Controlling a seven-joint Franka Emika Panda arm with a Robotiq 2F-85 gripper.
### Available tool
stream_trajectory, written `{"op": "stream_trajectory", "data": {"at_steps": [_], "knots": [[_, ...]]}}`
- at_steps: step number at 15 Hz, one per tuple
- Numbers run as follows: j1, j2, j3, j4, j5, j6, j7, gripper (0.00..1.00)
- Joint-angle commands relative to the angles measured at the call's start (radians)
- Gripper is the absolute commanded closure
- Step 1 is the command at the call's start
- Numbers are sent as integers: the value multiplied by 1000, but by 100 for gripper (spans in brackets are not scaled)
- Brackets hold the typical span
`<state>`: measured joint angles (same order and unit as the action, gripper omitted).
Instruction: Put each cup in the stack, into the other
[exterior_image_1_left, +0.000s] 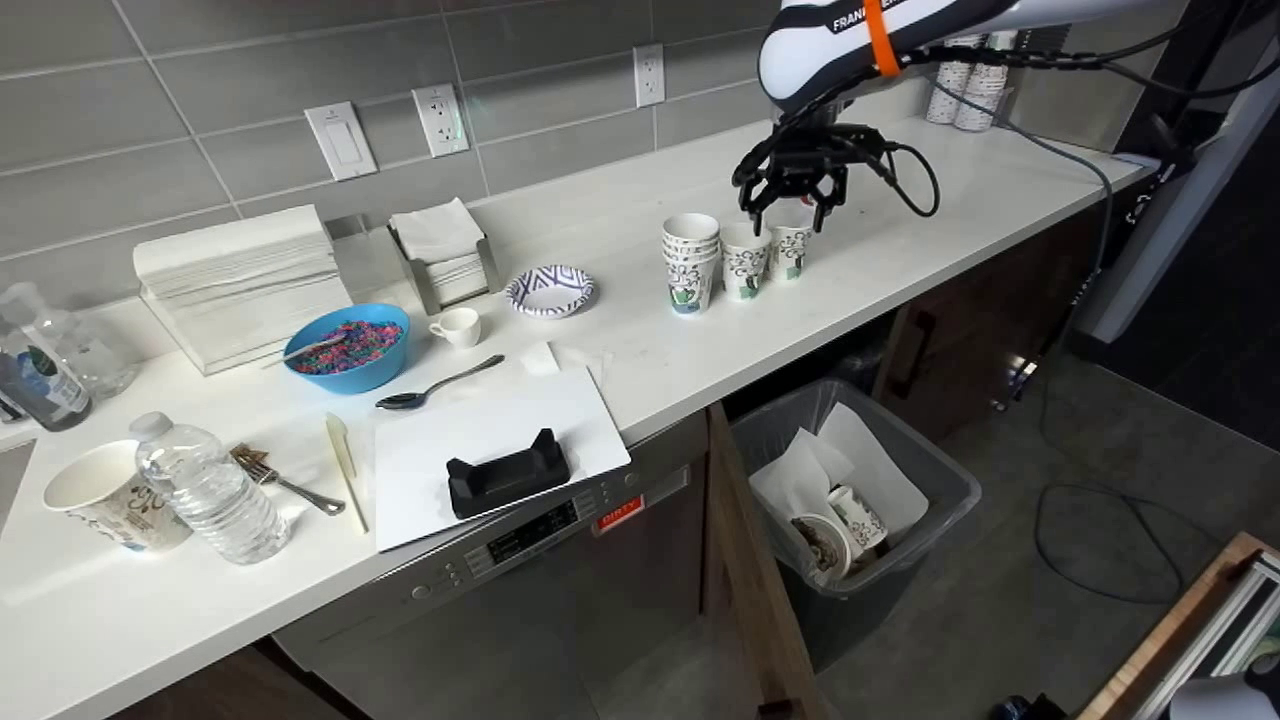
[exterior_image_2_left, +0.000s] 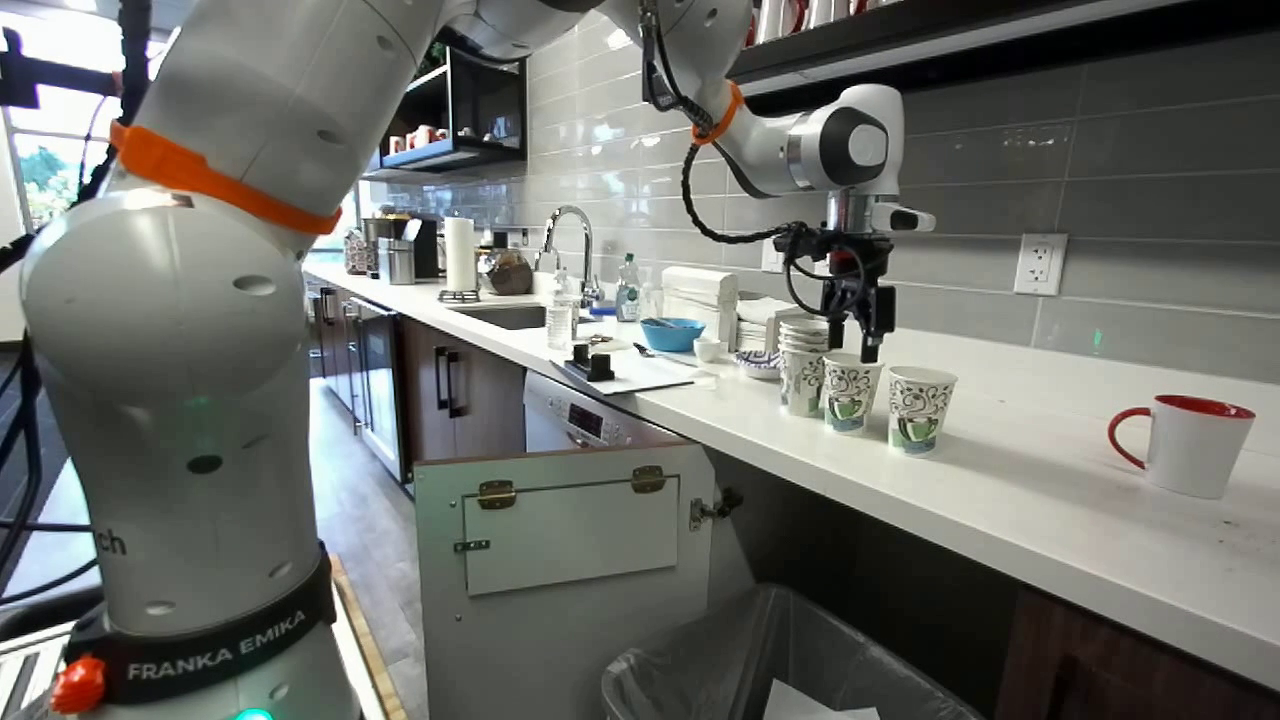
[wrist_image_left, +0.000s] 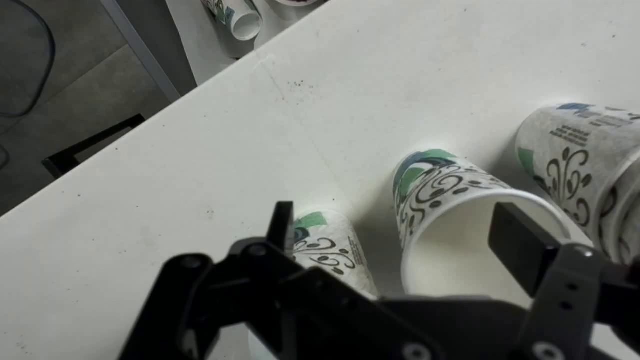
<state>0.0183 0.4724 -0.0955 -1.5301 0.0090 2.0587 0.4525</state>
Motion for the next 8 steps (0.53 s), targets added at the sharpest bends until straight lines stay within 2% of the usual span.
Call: {"op": "stream_trajectory", "data": {"at_steps": [1,6,7,8], "knots": [[5,1,-7,-52,17,100,61,0],[10,21,-18,-66,17,210,134,2],[9,26,-16,-63,21,212,139,19],[9,33,-14,-60,23,211,147,27]]}}
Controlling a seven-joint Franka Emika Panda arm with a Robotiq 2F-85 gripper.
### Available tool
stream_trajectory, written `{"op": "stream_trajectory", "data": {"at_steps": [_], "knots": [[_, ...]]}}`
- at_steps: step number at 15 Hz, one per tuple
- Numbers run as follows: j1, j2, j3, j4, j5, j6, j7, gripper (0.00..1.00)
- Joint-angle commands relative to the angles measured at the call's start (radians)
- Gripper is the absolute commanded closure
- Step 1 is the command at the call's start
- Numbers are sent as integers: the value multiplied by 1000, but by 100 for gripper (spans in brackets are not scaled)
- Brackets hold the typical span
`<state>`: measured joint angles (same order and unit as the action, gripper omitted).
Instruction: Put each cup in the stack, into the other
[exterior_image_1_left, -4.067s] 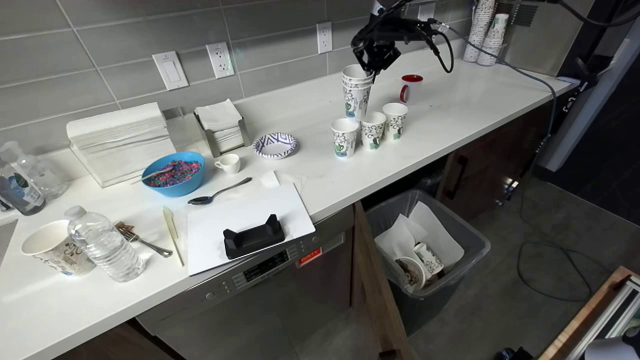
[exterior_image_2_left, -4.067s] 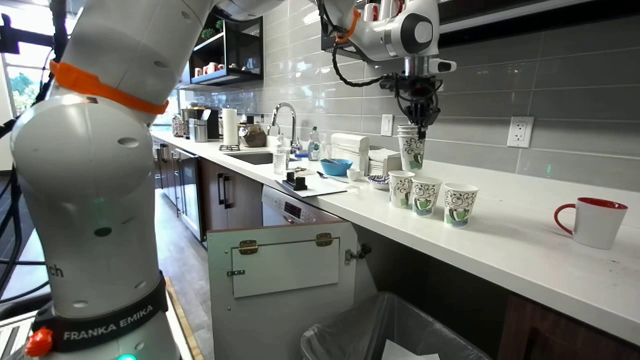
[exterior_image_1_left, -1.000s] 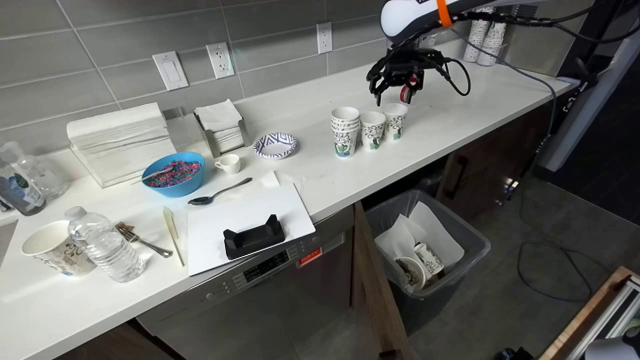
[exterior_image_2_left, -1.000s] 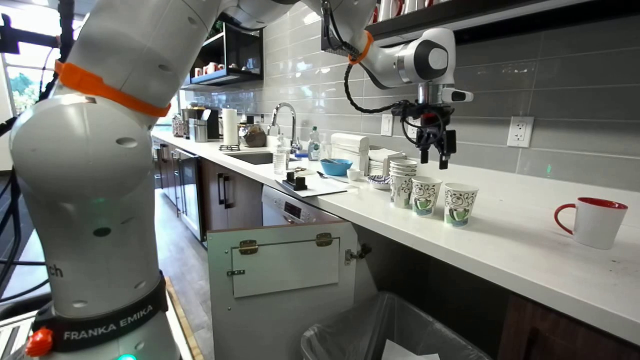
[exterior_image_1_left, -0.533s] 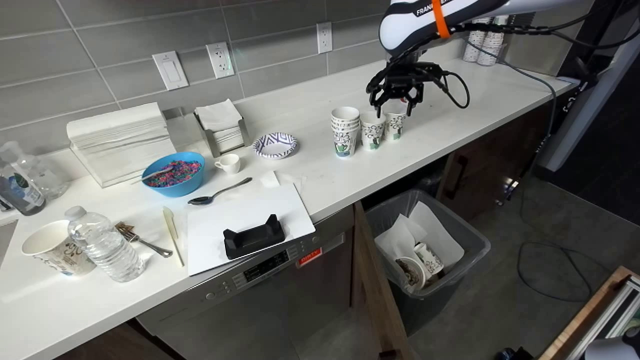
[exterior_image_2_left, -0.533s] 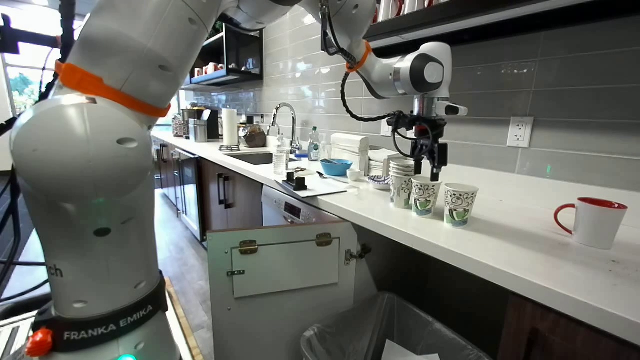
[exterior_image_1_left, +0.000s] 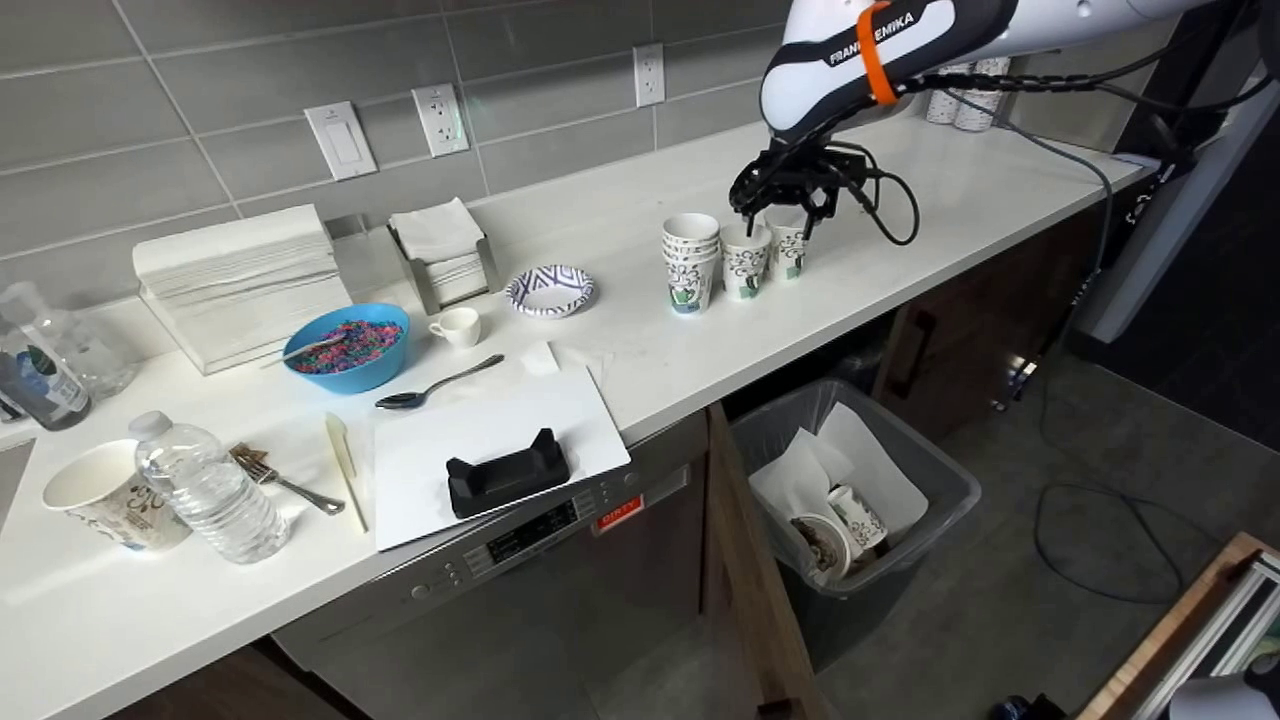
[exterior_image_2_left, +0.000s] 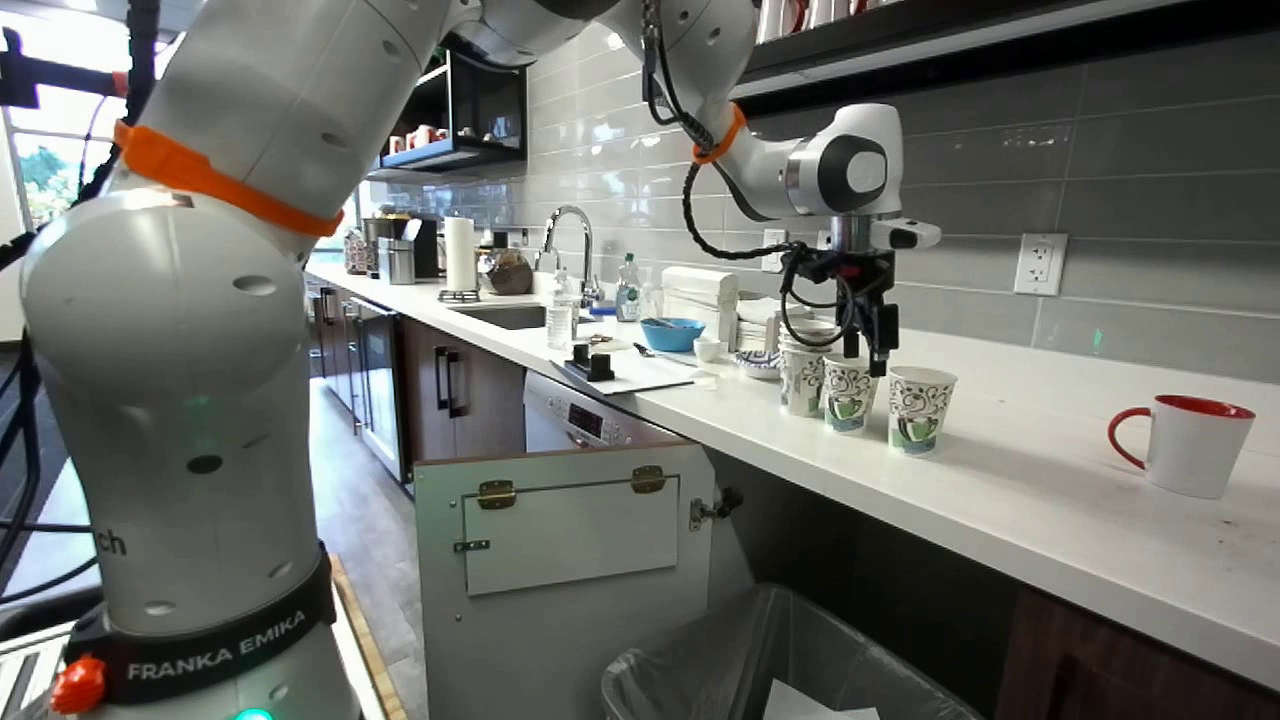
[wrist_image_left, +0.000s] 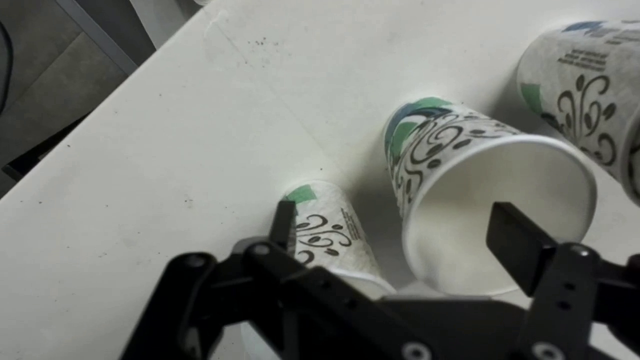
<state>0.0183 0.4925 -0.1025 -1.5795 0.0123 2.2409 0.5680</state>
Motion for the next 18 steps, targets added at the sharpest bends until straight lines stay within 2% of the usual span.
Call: {"op": "stream_trajectory", "data": {"at_steps": [1,9,11,18], "knots": [[10,16,-6,-11,20,29,34,33],[5,9,-8,-10,24,28,53,95],[4,-4,-12,-13,23,32,61,100],[-3,-82,-5,-42,39,28,63,99]]}}
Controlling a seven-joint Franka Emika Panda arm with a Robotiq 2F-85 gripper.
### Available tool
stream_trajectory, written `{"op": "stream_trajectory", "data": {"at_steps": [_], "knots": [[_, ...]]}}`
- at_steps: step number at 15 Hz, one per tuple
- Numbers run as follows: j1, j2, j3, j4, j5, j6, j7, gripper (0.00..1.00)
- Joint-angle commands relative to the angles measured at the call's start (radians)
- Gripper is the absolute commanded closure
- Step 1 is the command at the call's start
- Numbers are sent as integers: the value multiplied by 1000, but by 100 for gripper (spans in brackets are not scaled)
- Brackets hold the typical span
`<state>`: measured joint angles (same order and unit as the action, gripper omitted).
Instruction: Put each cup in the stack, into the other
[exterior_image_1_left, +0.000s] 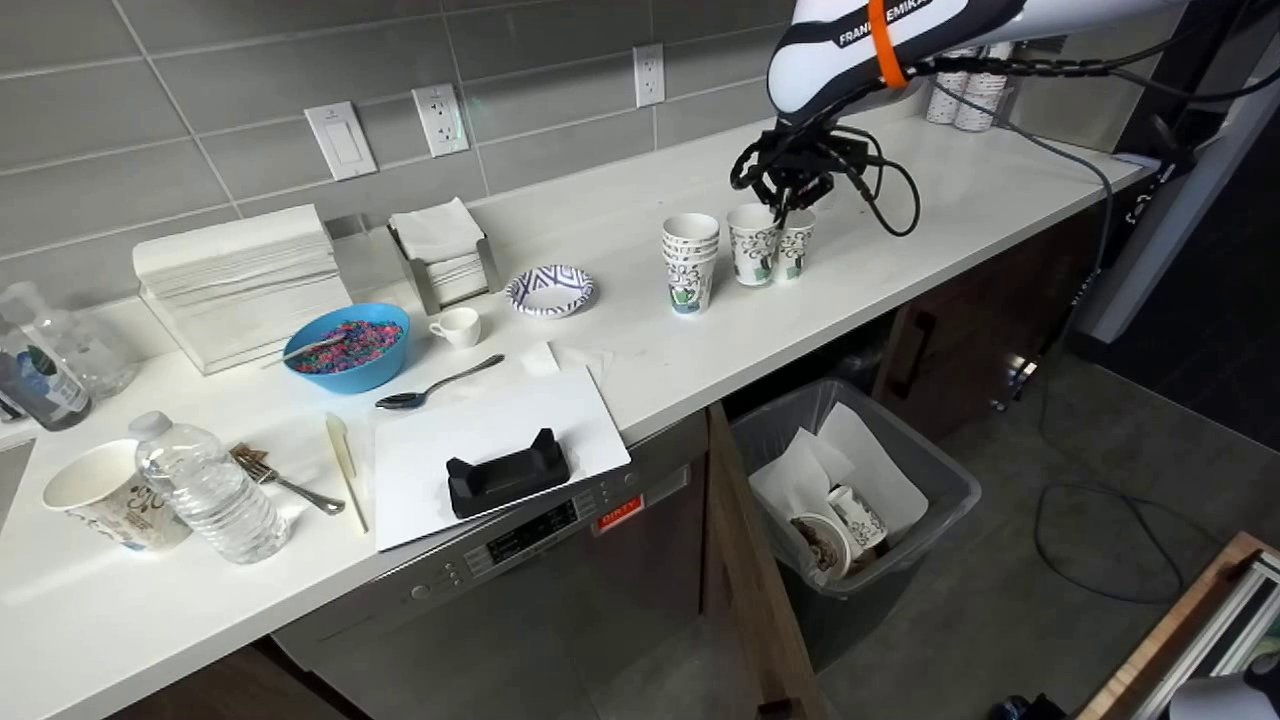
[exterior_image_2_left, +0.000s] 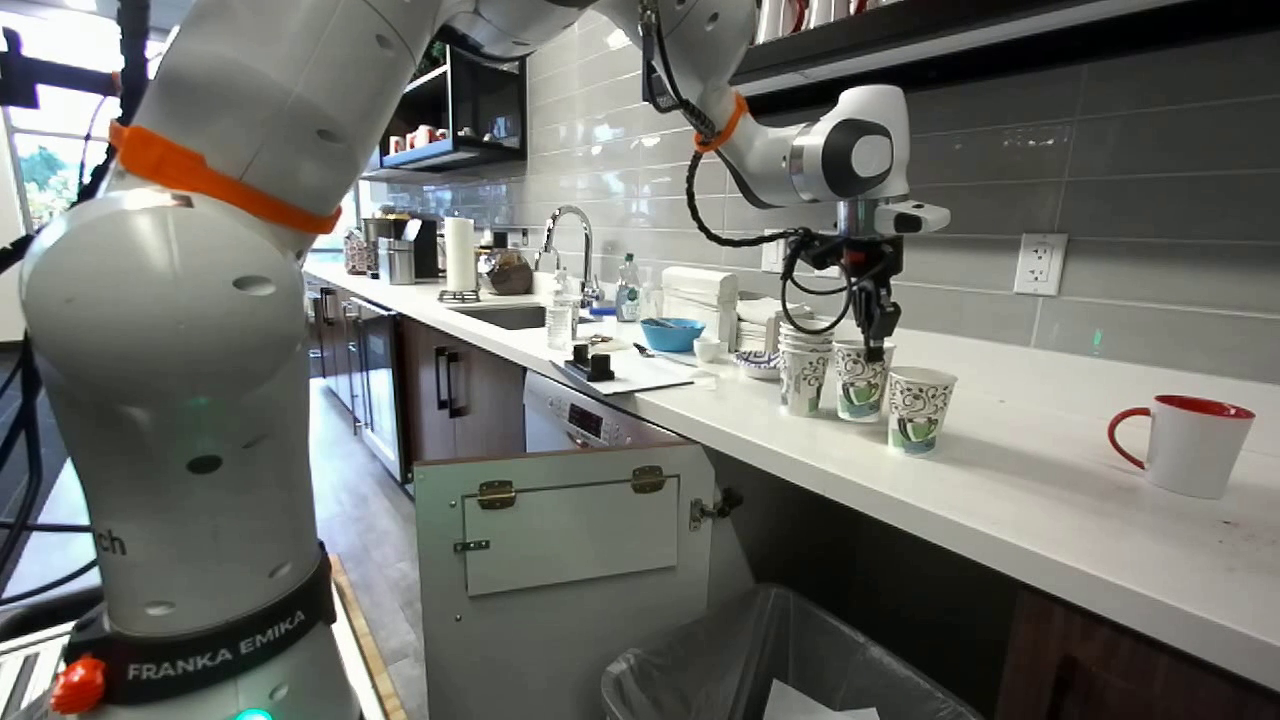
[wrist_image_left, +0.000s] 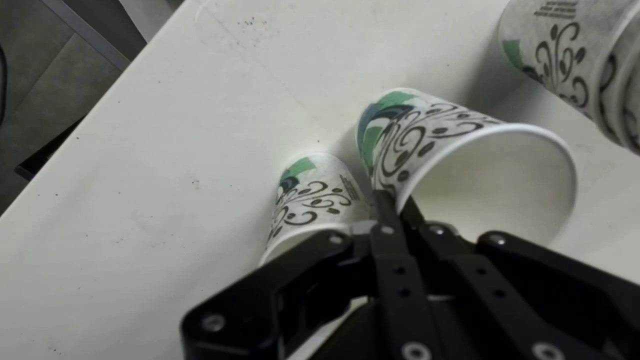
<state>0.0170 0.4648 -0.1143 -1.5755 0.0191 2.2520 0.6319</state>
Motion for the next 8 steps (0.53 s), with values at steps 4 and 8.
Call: {"op": "stream_trajectory", "data": {"at_steps": [4,8], "knots": [[-2,-135,15,-65,51,2,-4,99],[0,-224,3,-78,20,-1,13,99]]}}
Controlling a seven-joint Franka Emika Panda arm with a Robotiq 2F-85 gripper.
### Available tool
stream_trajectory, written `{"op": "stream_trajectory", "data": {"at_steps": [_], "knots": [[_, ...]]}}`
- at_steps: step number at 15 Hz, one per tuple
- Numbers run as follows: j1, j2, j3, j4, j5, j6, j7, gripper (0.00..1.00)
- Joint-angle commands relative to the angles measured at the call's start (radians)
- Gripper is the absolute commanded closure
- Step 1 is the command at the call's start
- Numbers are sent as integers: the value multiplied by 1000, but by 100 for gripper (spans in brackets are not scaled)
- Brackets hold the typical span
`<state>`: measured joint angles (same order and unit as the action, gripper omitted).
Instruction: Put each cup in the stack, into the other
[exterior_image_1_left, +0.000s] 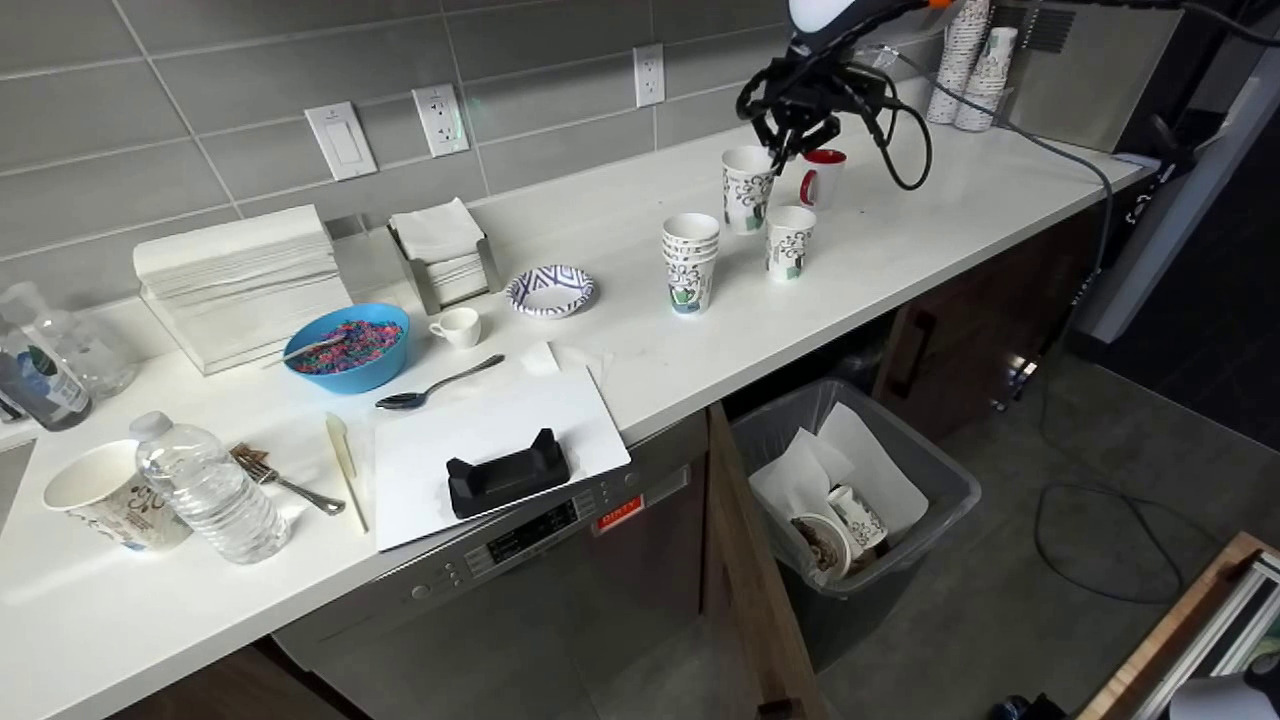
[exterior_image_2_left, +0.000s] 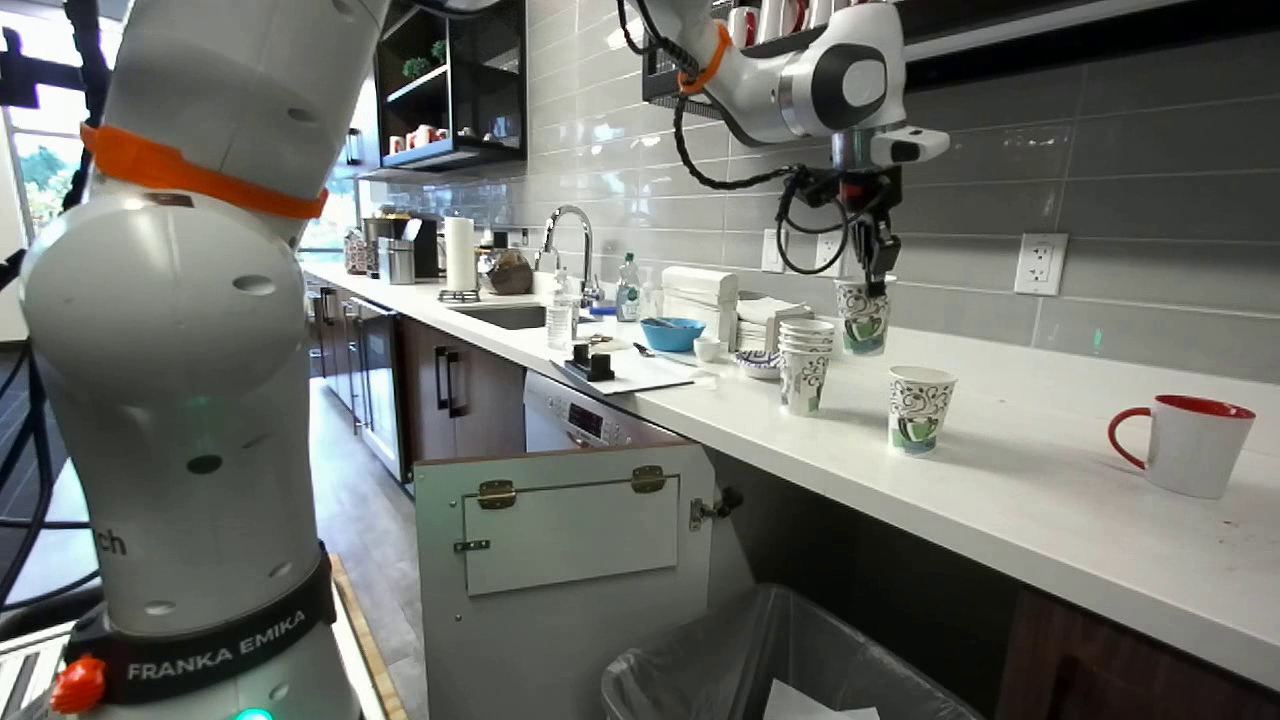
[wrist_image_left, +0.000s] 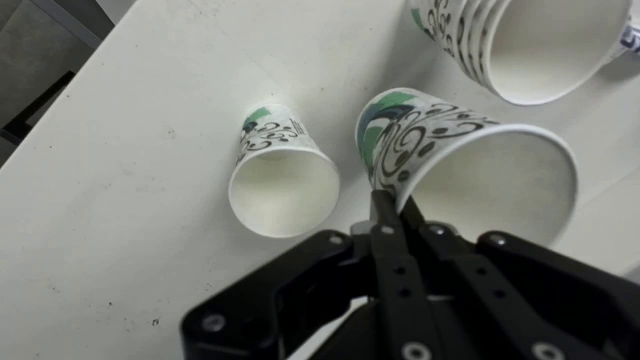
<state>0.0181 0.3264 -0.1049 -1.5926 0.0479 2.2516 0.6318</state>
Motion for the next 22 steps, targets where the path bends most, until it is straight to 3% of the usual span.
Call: {"op": "stream_trajectory", "data": {"at_steps": [1,11,22], "knots": [[-6,-103,-10,-65,-10,3,17,99],[-79,-103,-35,-82,11,-14,5,99],[-82,-37,-38,-74,14,18,18,99]]}}
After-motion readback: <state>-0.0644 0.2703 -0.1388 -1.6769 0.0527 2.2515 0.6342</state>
